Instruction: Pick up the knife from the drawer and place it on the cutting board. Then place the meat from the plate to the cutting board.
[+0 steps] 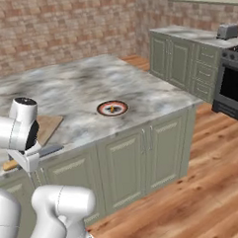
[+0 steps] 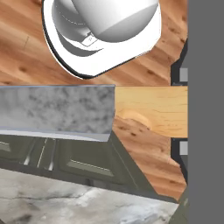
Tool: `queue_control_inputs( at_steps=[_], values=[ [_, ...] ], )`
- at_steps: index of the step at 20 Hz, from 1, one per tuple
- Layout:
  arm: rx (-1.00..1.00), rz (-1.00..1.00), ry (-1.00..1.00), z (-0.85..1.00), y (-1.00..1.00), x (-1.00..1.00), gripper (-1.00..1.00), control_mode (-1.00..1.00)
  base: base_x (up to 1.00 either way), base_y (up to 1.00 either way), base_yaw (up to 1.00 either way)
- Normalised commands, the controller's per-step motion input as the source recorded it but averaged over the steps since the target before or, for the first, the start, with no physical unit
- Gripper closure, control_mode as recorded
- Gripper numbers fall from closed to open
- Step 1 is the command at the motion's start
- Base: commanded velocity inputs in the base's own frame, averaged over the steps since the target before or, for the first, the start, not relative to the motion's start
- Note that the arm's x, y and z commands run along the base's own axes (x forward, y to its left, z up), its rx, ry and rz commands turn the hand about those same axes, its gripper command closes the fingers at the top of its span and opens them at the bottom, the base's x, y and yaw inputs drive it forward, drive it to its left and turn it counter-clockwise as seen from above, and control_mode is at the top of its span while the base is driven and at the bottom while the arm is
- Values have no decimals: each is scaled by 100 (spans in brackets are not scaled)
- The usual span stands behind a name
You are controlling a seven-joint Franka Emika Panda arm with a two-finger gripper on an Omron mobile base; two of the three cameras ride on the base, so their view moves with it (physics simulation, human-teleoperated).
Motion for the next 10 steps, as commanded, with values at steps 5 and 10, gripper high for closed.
queue_control_inputs(
  at_steps=[5, 10],
  values=[
    [0, 0, 0, 0, 0, 0, 100, 100, 55, -45, 46],
    [0, 0, 0, 0, 0, 0, 100, 100, 56, -44, 47]
  ],
)
